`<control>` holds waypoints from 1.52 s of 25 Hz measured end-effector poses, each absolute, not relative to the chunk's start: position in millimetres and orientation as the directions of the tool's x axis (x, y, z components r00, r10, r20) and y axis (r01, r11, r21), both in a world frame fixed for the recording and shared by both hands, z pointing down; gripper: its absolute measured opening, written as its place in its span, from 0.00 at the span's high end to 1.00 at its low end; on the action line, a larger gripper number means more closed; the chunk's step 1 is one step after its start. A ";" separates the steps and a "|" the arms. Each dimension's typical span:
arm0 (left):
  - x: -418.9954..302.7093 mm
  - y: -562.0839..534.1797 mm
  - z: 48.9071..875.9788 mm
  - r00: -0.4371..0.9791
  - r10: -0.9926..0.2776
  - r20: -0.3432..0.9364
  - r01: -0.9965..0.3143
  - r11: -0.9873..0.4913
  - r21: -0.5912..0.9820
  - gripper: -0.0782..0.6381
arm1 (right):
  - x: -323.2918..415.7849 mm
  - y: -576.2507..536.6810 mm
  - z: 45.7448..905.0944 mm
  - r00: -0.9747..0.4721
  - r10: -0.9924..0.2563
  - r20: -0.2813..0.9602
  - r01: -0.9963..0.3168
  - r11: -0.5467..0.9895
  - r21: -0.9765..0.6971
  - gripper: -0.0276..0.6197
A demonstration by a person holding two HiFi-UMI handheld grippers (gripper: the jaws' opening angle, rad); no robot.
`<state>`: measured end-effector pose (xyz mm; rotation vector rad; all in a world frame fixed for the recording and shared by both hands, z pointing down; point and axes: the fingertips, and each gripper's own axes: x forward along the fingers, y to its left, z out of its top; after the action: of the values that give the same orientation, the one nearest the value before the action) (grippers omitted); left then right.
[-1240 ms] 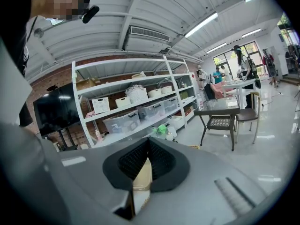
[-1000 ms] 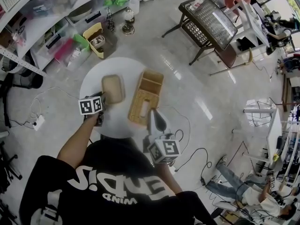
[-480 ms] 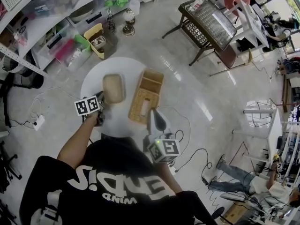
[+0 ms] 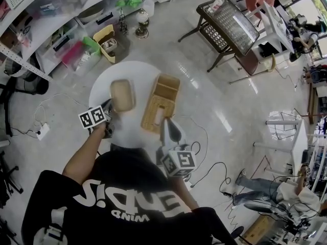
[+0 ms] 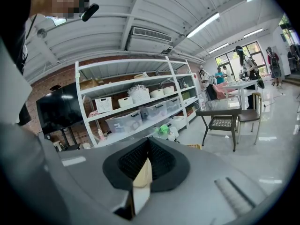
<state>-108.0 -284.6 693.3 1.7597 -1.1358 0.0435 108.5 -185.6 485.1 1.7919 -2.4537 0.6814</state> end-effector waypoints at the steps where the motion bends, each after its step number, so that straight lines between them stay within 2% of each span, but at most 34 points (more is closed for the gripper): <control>1: -109.2 -283.9 692.3 0.562 -0.674 0.480 -0.685 -0.054 0.727 0.84 | 107.5 -185.6 485.0 -0.340 -0.900 0.273 -0.912 0.245 -0.328 0.96; 4: -110.3 -277.7 699.3 0.583 -0.654 0.482 -0.645 -0.013 0.764 0.84 | 104.6 -184.7 485.2 -0.348 -0.897 0.273 -0.912 0.256 -0.321 0.96; 14: -127.2 -268.2 715.3 0.420 -0.624 0.659 -0.869 -0.068 0.490 0.79 | 103.4 -181.7 487.6 -0.353 -0.894 0.275 -0.911 0.263 -0.317 0.96; 20: -128.8 -271.5 698.5 0.423 -0.673 0.607 -0.861 -0.089 0.501 0.82 | 100.9 -178.4 486.1 -0.355 -0.892 0.281 -0.910 0.261 -0.322 0.96; 28: -117.7 -274.4 674.5 0.526 -0.716 0.459 -0.746 -0.130 0.653 0.85 | 98.8 -175.5 488.1 -0.366 -0.888 0.277 -0.907 0.275 -0.317 0.96; 38: -117.5 -268.3 655.9 0.518 -0.725 0.454 -0.767 -0.160 0.621 0.85 | 99.2 -167.9 483.0 -0.381 -0.882 0.277 -0.904 0.293 -0.312 0.96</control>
<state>-117.5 -268.3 655.9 1.9045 -1.2263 0.0627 99.2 -167.9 483.0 1.7173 -2.4836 0.6562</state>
